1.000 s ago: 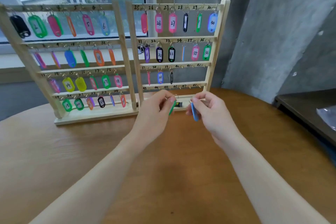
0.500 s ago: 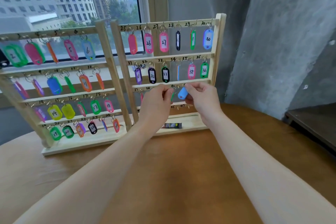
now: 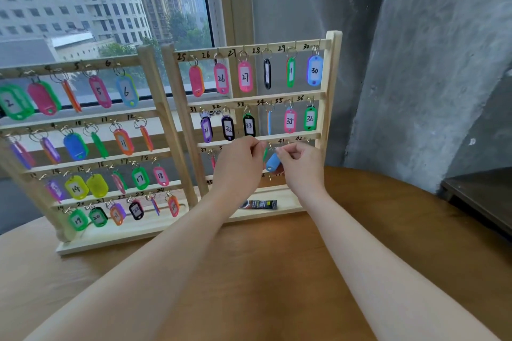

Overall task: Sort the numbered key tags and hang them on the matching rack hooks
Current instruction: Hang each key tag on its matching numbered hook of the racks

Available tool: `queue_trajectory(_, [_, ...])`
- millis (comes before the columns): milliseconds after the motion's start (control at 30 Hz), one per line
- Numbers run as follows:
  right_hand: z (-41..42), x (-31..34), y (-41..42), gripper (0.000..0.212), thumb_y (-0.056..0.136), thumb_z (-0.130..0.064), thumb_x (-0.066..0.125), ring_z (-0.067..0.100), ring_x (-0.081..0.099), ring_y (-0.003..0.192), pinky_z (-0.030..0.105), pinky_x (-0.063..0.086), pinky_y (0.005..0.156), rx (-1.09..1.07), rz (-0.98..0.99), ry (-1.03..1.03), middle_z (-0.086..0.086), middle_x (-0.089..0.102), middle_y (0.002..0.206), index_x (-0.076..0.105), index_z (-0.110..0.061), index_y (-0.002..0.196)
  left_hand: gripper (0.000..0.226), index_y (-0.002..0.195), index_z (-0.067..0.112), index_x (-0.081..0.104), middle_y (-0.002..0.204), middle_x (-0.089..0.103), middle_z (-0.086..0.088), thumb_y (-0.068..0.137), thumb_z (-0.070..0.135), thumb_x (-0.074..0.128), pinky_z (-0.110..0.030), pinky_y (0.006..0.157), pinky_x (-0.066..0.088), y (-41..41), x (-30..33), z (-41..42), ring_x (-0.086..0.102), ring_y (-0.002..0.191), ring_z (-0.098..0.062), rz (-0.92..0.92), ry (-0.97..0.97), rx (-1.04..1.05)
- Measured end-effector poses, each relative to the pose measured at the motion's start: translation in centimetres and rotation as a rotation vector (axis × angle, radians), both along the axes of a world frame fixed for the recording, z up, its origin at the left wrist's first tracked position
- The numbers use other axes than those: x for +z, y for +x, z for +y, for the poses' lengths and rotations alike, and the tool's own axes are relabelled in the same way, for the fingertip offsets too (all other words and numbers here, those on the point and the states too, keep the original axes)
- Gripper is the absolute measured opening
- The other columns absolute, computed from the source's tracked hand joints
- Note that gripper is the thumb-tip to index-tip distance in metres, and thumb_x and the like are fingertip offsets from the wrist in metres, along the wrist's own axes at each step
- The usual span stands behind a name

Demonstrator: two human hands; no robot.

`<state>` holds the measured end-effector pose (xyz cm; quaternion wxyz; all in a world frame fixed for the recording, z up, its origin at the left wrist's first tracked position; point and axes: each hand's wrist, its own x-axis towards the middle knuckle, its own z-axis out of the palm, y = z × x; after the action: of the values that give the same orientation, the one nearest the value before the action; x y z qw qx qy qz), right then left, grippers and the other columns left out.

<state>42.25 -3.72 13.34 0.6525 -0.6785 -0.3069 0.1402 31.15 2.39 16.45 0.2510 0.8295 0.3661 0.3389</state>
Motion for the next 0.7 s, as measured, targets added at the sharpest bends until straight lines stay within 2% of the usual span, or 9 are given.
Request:
queue_trajectory(67, [-0.1,-0.3,0.1,0.012,0.1,-0.018,0.064,0.013,0.072,0.074,0.015,0.054,0.059,0.0,0.028,0.027,0.004,0.073,0.088,0.071,-0.01,0.095,0.043,0.061,0.027,0.05,0.051,0.046,0.007,0.105,0.029,0.049,-0.029,0.05,0.027,0.4,0.0,0.0,0.041,0.046,-0.009,0.004,0.002,0.025])
queue_trajectory(167, [-0.4,-0.6,0.4,0.012,0.099,-0.021,0.065,0.018,0.072,0.084,0.032,0.061,0.076,-0.02,0.007,0.039,-0.001,0.073,0.087,0.069,-0.023,0.088,0.047,0.058,0.023,0.05,0.053,0.059,0.003,0.104,0.031,0.05,-0.032,0.05,0.039,1.0,-0.1,0.3,0.045,0.042,-0.007,0.009,0.007,0.043])
queue_trajectory(233, [-0.6,-0.6,0.6,0.013,0.098,-0.021,0.065,0.017,0.071,0.087,0.035,0.061,0.08,-0.034,0.008,0.041,-0.003,0.073,0.087,0.069,-0.026,0.087,0.049,0.055,0.02,0.048,0.051,0.059,0.002,0.103,0.029,0.05,-0.034,0.05,0.042,1.3,-0.1,0.4,0.046,0.04,-0.007,0.006,0.006,0.058])
queue_trajectory(333, [-1.1,-0.6,0.7,0.01,0.1,-0.02,0.064,0.017,0.07,0.087,0.031,0.06,0.078,-0.014,0.006,0.065,-0.001,0.073,0.09,0.071,-0.023,0.093,0.051,0.053,0.019,0.043,0.045,0.044,0.005,0.103,0.027,0.05,-0.031,0.049,0.027,1.8,-0.3,0.2,0.041,0.043,-0.011,0.029,0.041,0.103])
queue_trajectory(467, [-1.7,-0.6,0.9,0.01,0.101,-0.019,0.061,0.007,0.067,0.088,0.013,0.051,0.07,0.031,-0.03,0.08,-0.007,0.071,0.092,0.071,-0.023,0.1,0.048,0.057,0.019,0.042,0.054,0.047,0.001,0.104,0.027,0.047,-0.034,0.051,0.026,2.2,-1.7,0.3,0.045,0.055,-0.022,0.04,0.054,0.118])
queue_trajectory(533, [-1.7,-0.5,1.0,0.012,0.101,-0.02,0.061,0.003,0.066,0.09,0.009,0.049,0.07,0.052,-0.052,0.088,-0.01,0.072,0.093,0.071,-0.025,0.102,0.048,0.058,0.019,0.041,0.054,0.048,0.0,0.105,0.026,0.047,-0.035,0.052,0.025,2.3,-2.1,0.2,0.047,0.057,-0.021,0.008,0.057,0.103])
queue_trajectory(600, [-1.6,-0.5,1.0,0.013,0.101,-0.02,0.061,-0.002,0.065,0.091,0.008,0.049,0.071,0.062,-0.082,0.088,-0.012,0.071,0.093,0.072,-0.025,0.103,0.047,0.058,0.019,0.043,0.052,0.045,0.002,0.105,0.024,0.048,-0.035,0.05,0.023,2.2,-2.3,0.0,0.04,0.052,-0.015,-0.021,0.053,0.095])
queue_trajectory(633, [-1.4,-0.4,1.0,0.013,0.101,-0.02,0.061,-0.004,0.064,0.09,0.008,0.049,0.071,0.071,-0.093,0.088,-0.012,0.071,0.092,0.072,-0.025,0.102,0.045,0.06,0.018,0.048,0.052,0.046,0.002,0.104,0.023,0.049,-0.036,0.051,0.025,2.1,-2.5,0.0,0.04,0.05,-0.014,-0.035,0.045,0.082])
queue_trajectory(700, [-1.0,-0.1,0.9,0.012,0.101,-0.018,0.061,-0.005,0.065,0.086,0.009,0.05,0.068,0.103,-0.093,0.097,-0.009,0.072,0.092,0.073,-0.02,0.102,0.033,0.073,0.017,0.062,0.06,0.059,0.003,0.104,0.019,0.048,-0.039,0.054,0.038,1.7,-3.3,0.0,0.051,0.053,-0.017,-0.083,0.004,0.04])
